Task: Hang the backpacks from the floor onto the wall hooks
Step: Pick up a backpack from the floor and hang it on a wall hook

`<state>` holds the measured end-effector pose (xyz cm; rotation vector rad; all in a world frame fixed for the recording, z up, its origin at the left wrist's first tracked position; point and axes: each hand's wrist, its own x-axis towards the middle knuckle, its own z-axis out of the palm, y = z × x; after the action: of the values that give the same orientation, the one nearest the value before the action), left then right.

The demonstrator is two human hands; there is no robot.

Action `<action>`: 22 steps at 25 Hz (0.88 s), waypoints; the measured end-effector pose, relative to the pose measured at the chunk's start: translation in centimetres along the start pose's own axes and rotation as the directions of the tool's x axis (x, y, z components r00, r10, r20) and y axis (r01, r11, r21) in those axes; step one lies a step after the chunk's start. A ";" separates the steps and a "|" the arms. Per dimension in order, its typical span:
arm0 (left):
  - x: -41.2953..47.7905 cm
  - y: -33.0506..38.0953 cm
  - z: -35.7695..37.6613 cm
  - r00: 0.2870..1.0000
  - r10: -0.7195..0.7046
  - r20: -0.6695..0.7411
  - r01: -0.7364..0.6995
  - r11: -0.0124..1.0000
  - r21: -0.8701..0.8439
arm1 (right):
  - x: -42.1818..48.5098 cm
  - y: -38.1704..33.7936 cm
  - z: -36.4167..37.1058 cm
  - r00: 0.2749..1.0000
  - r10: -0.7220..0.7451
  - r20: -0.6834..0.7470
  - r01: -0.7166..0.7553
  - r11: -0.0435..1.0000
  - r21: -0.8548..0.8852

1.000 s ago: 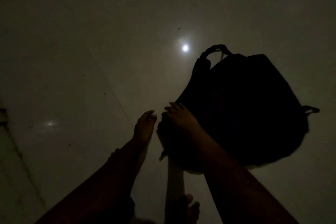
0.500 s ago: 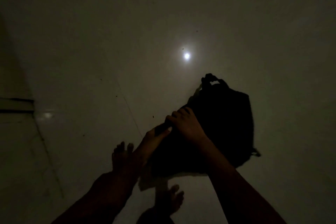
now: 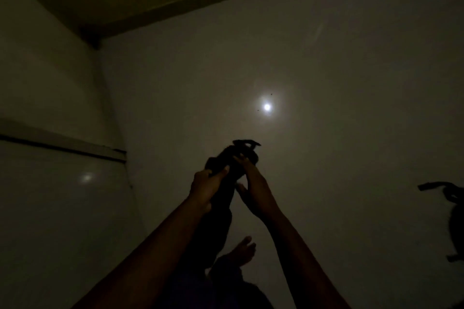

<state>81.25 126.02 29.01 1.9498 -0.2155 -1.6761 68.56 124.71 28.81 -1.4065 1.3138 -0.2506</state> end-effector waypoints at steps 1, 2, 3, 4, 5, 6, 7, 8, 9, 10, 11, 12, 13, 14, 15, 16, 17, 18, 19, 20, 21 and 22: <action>-1.9 1.1 0.1 1.000 -0.014 -0.015 0.012 0.995 -0.100 | -1.7 -0.9 0.3 0.998 -0.038 -0.041 0.040 0.999 0.031; -3.8 2.3 0.2 0.999 -0.021 -0.026 0.016 0.984 -0.177 | -3.4 -2.1 0.6 0.997 -0.032 -0.064 0.038 0.995 0.095; -5.4 3.4 0.2 0.999 -0.018 -0.038 0.009 0.972 -0.236 | -4.7 -3.2 0.8 0.998 0.000 -0.064 0.012 0.983 0.184; -6.7 4.4 0.2 0.999 -0.014 -0.044 0.001 0.957 -0.292 | -5.7 -4.1 0.8 0.999 0.024 -0.047 -0.012 0.971 0.237; -7.8 5.3 0.2 0.999 -0.009 -0.037 -0.005 0.938 -0.348 | -6.5 -5.1 0.5 0.998 0.045 -0.046 -0.031 0.964 0.264; -8.6 6.1 0.2 1.000 -0.003 -0.025 -0.008 0.915 -0.403 | -7.0 -6.2 -0.2 0.997 0.054 -0.052 -0.039 0.965 0.259; -9.0 6.6 0.3 1.000 0.001 -0.017 -0.009 0.890 -0.455 | -7.2 -6.9 -0.9 0.998 0.051 -0.041 -0.038 0.963 0.267; -9.3 7.1 0.3 1.000 -0.003 -0.014 -0.005 0.861 -0.508 | -7.1 -7.6 -1.7 0.999 0.042 -0.012 -0.038 0.964 0.264; -9.4 7.7 0.2 1.000 -0.014 -0.019 0.002 0.837 -0.547 | -7.0 -8.6 -2.7 0.999 0.034 0.026 -0.039 0.971 0.235; -9.4 8.3 0.3 0.999 -0.030 -0.023 0.012 0.819 -0.574 | -6.7 -9.3 -3.8 0.998 0.020 0.064 -0.031 0.984 0.176; -9.0 9.2 0.3 0.999 -0.043 -0.020 0.022 0.804 -0.595 | -6.1 -10.1 -5.0 0.995 0.008 0.101 -0.019 0.994 0.104; -8.5 10.2 0.5 0.999 -0.049 -0.010 0.033 0.790 -0.613 | -5.2 -10.6 -6.1 0.992 -0.001 0.128 -0.003 0.999 0.033; -7.9 11.2 0.7 0.999 -0.054 0.005 0.045 0.782 -0.622 | -4.2 -11.0 -7.2 0.989 -0.009 0.146 0.013 1.000 -0.028; -7.3 12.1 0.9 0.998 -0.055 0.016 0.053 0.775 -0.630 | -3.3 -11.3 -8.1 0.989 -0.026 0.149 0.039 0.996 -0.083; -6.4 13.5 1.2 0.998 -0.056 0.028 0.061 0.771 -0.634 | -2.0 -11.7 -9.0 0.989 -0.040 0.142 0.058 0.991 -0.118; -5.8 14.7 1.6 0.998 -0.060 0.036 0.069 0.764 -0.642 | -1.0 -12.2 -9.8 0.991 -0.056 0.121 0.073 0.988 -0.134; -5.2 16.1 1.8 0.997 -0.061 0.037 0.070 0.756 -0.650 | 0.2 -12.9 -10.5 0.993 -0.077 0.095 0.088 0.988 -0.127; -4.5 17.7 2.1 0.998 -0.055 0.036 0.065 0.749 -0.659 | 1.5 -13.6 -11.3 0.991 -0.100 0.084 0.110 0.987 -0.120; -3.9 19.3 2.3 0.998 -0.050 0.025 0.054 0.743 -0.668 | 2.9 -14.4 -12.1 0.990 -0.116 0.082 0.126 0.984 -0.125; -3.1 20.9 2.5 0.999 -0.049 0.006 0.040 0.740 -0.672 | 4.3 -14.9 -12.8 0.989 -0.129 0.072 0.138 0.980 -0.144; -2.5 22.5 2.7 0.999 -0.050 -0.018 0.025 0.739 -0.673 | 5.6 -15.4 -13.6 0.988 -0.149 0.047 0.155 0.971 -0.182; -1.9 23.7 2.8 0.998 -0.048 -0.033 0.014 0.741 -0.671 | 6.7 -15.7 -14.1 0.982 -0.188 -0.001 0.183 0.957 -0.225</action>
<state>83.67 106.26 42.35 1.4300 0.4049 -1.4399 68.85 107.49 42.65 -1.7264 1.2585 -0.2497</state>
